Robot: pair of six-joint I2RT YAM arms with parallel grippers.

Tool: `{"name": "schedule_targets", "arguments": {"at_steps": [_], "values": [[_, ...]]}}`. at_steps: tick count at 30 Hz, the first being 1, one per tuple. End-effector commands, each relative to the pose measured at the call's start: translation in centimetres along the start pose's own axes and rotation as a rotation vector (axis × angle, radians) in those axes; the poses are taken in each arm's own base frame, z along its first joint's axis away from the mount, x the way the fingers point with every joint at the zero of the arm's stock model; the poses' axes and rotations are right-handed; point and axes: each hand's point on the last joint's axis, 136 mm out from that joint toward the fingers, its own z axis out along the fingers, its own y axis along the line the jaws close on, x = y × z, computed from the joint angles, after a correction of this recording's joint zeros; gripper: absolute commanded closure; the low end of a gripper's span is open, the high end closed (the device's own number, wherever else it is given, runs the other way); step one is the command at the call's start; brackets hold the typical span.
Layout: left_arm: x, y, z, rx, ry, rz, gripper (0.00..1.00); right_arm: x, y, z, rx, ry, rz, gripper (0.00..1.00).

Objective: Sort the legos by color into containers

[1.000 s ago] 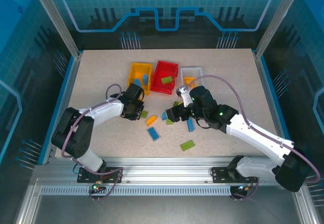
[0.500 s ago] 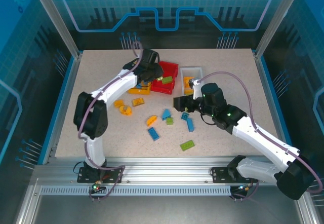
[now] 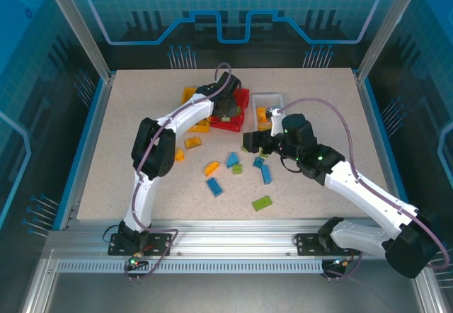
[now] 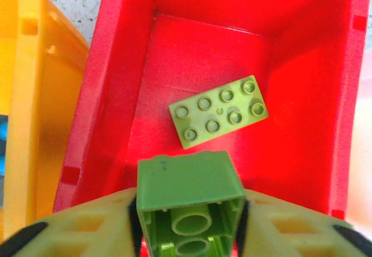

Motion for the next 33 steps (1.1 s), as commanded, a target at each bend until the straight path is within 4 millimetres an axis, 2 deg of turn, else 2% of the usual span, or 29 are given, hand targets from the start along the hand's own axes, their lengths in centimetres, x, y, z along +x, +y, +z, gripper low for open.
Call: {"name": "schedule_targets", "arguments": {"at_steps": [1,7,9,12,16,20,22,25,27,30,33], "values": [[-1.4,-1.3,-3.3,0.006,-0.053,0.046,0.49,-1.4,0.1,-0.2,-0.004,-0.03,0.014,0.2],[-2.7,-1.9,-8.8,0.041,-0.121,0.019,0.44,-0.9,0.1,0.3,0.017,0.001,-0.007,0.19],[-2.9,-1.0,-11.4,0.034,-0.152,-0.02,0.43,-0.4,0.4,1.0,0.048,0.043,-0.052,0.2],[-2.3,1.6,-15.5,0.017,-0.2,-0.124,0.41,1.4,2.1,3.3,0.043,0.122,-0.13,0.19],[1.9,6.7,-20.4,-0.022,-0.219,-0.286,0.39,4.5,5.8,7.1,-0.011,0.238,-0.253,0.2],[8.1,11.4,-23.1,-0.031,-0.213,-0.408,0.36,7.8,8.0,11.2,0.017,0.373,-0.387,0.2],[10.9,13.1,-24.2,-0.022,-0.212,-0.448,0.34,9.0,7.5,12.7,0.092,0.442,-0.401,0.2],[14.3,15.2,-25.7,-0.02,-0.207,-0.483,0.32,10.1,4.5,13.1,0.328,0.533,-0.197,0.21],[15.9,15.7,-26.4,0.013,-0.208,-0.475,0.32,11.0,4.7,13.0,0.358,0.538,-0.041,0.29],[17.4,15.2,-27.0,0.126,-0.231,-0.399,0.3,11.2,5.7,12.8,0.402,0.484,0.113,0.3],[18.4,14.6,-27.9,0.235,-0.272,-0.348,0.22,11.9,5.7,12.6,0.485,0.469,0.304,0.33]]}}
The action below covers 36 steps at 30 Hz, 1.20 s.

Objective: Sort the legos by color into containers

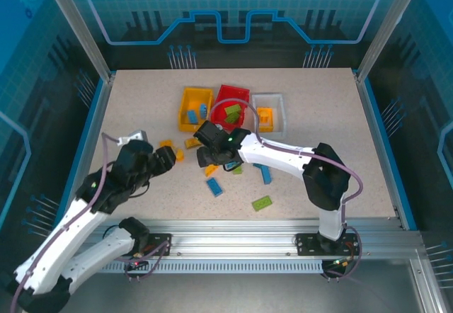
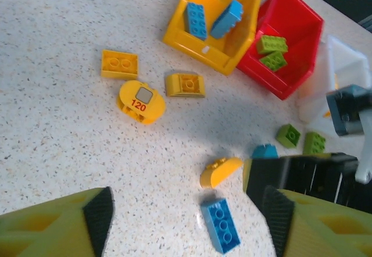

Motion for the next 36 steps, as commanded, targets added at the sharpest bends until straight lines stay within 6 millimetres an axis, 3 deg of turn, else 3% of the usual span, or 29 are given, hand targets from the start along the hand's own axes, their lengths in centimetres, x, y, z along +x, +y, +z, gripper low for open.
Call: {"name": "schedule_targets", "arguments": {"at_steps": [1,4,8,18,21,24,30,34,36], "values": [[1.2,-0.8,-0.9,0.126,0.016,0.055,0.21,0.8,-0.3,-0.4,0.062,0.024,0.309,0.35],[1.4,-0.5,-1.9,0.155,0.001,0.071,0.19,1.7,0.0,1.3,0.064,0.085,0.462,0.41],[1.9,-0.6,-2.4,0.184,0.019,0.081,0.19,2.9,0.4,3.6,0.075,0.157,0.599,0.39],[2.6,-1.1,-2.4,0.215,0.052,0.091,0.2,3.4,-0.5,7.3,0.109,0.174,0.691,0.4],[2.6,-1.2,-2.5,0.223,0.055,0.091,0.21,3.4,-0.9,8.1,0.122,0.173,0.693,0.45],[2.6,-1.4,-2.5,0.23,0.054,0.091,0.21,3.1,-1.2,8.6,0.125,0.16,0.689,0.57],[2.6,-2.0,-2.4,0.253,0.066,0.091,0.22,1.6,-0.8,7.4,0.112,0.116,0.624,0.81],[2.7,-3.6,-1.9,0.297,0.097,0.084,0.23,-1.0,-0.6,3.6,0.089,0.015,0.529,0.88],[2.5,-4.8,-1.7,0.332,0.114,0.077,0.23,-2.4,-1.9,0.9,0.106,-0.058,0.491,0.88]]}}
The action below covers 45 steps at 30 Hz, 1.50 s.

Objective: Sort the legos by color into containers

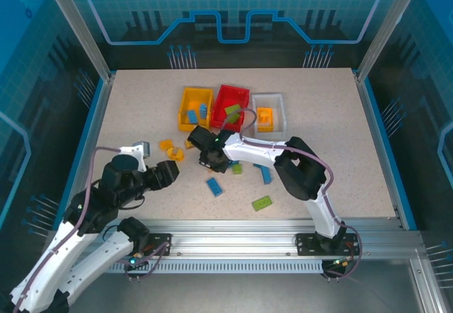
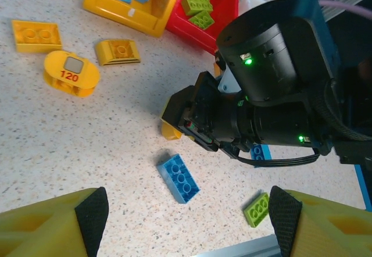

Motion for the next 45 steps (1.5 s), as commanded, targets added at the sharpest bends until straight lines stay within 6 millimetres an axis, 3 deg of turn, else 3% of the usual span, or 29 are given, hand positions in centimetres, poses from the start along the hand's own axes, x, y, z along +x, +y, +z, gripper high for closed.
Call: {"name": "schedule_targets", "arguments": {"at_steps": [1,5,10,16,22,26,30,32,36,40,45], "values": [[-0.7,-2.9,1.0,0.103,0.026,0.002,0.23,-4.3,-0.4,-7.1,-0.032,-0.181,-0.08,0.88],[-1.6,-5.8,2.8,0.187,0.064,-0.024,0.23,-9.1,-4.3,-10.6,-0.027,-0.282,-0.14,0.87],[-1.8,-9.8,6.0,0.237,0.102,0.011,0.23,-15.5,-10.0,-11.7,0.112,-0.321,-0.267,0.86],[-0.3,-13.6,9.4,0.26,0.161,0.071,0.24,-22.1,-12.6,-9.0,0.211,-0.258,-0.342,0.85],[0.8,-14.8,11.1,0.256,0.187,0.096,0.24,-27.3,-13.4,-5.6,0.33,-0.225,-0.387,0.86],[1.3,-14.8,11.8,0.249,0.202,0.098,0.24,-29.1,-13.6,-4.4,0.406,-0.219,-0.403,0.85],[1.5,-14.8,12.0,0.247,0.204,0.099,0.24,-30.4,-14.1,-4.7,0.491,-0.235,-0.391,0.82],[1.5,-14.8,12.0,0.25,0.205,0.1,0.24,-30.3,-14.3,-3.5,0.511,-0.219,-0.393,0.8],[1.3,-14.7,11.7,0.246,0.203,0.106,0.24,-30.3,-14.2,-3.6,0.533,-0.234,-0.389,0.64],[1.3,-14.3,11.1,0.235,0.199,0.113,0.24,-30.3,-12.9,-5.1,0.525,-0.279,-0.411,0.46],[1.4,-13.4,10.8,0.205,0.196,0.132,0.24,-29.9,-9.8,-9.2,0.461,-0.375,-0.44,0.43]]}}
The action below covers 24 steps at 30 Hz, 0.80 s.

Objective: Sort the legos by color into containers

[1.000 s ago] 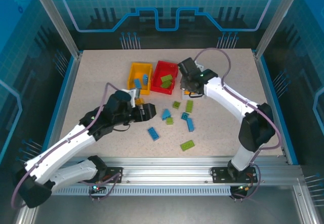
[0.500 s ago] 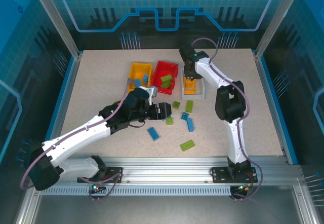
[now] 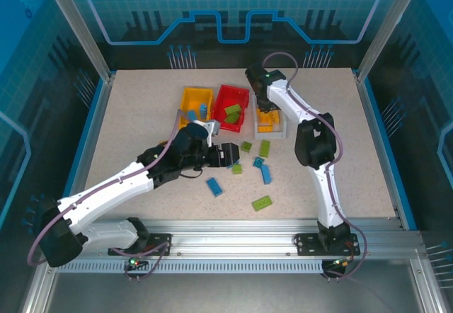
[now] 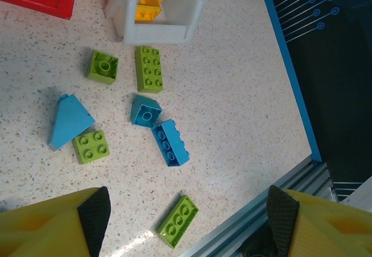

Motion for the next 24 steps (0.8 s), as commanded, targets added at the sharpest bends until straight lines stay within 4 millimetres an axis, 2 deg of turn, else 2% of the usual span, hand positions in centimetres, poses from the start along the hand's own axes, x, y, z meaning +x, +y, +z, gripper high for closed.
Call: {"name": "schedule_targets", "arguments": {"at_steps": [1,5,9,11,14,19,23,24], "values": [[-0.6,-0.1,-1.3,-0.019,-0.027,0.03,0.24,-2.5,-0.6,-6.7,-0.035,-0.137,0.02,0.44],[-0.3,1.4,-1.1,-0.11,0.0,0.058,0.23,-2.9,-1.4,-12.0,-0.071,-0.239,0.039,0.45],[0.1,2.5,0.3,-0.19,0.055,0.065,0.23,-1.3,-2.1,-17.1,-0.2,-0.352,0.059,0.43],[0.0,2.7,1.5,-0.223,0.075,0.1,0.23,0.6,-1.9,-19.0,-0.333,-0.391,0.058,0.4],[-0.9,3.2,4.0,-0.28,0.099,0.222,0.23,4.8,-1.7,-20.5,-0.545,-0.414,0.064,0.36],[-1.9,4.1,9.6,-0.361,0.182,0.406,0.23,11.8,-1.3,-23.6,-0.876,-0.467,0.037,0.29],[-2.1,5.3,13.4,-0.405,0.234,0.447,0.24,15.6,-2.7,-24.9,-0.965,-0.481,0.047,0.26],[-2.1,5.7,14.3,-0.415,0.246,0.448,0.24,16.6,-3.1,-24.4,-0.96,-0.465,0.053,0.26]]}}
